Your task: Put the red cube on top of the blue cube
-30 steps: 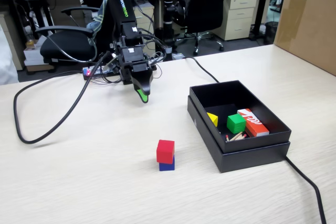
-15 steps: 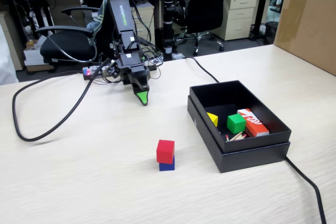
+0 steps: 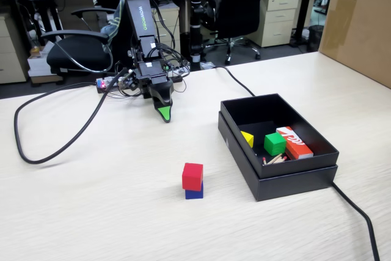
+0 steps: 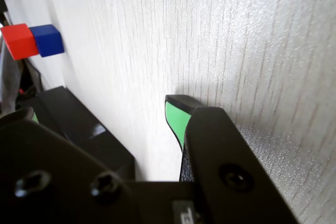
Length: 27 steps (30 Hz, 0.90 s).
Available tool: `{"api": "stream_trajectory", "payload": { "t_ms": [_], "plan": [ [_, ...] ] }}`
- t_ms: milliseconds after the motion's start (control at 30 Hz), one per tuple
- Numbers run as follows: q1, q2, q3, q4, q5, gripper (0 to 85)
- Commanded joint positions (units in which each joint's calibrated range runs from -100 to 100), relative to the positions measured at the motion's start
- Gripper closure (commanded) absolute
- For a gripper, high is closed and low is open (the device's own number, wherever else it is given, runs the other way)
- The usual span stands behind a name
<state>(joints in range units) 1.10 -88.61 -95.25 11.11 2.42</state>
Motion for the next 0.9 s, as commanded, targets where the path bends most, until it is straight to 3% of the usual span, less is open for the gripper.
{"api": "stream_trajectory", "payload": {
  "t_ms": [0, 867],
  "plan": [
    [-0.1, 0.1, -0.6, -0.6, 0.0, 36.8],
    [-0.1, -0.7, -0.9, -0.6, 0.0, 36.8]
  ]
}}
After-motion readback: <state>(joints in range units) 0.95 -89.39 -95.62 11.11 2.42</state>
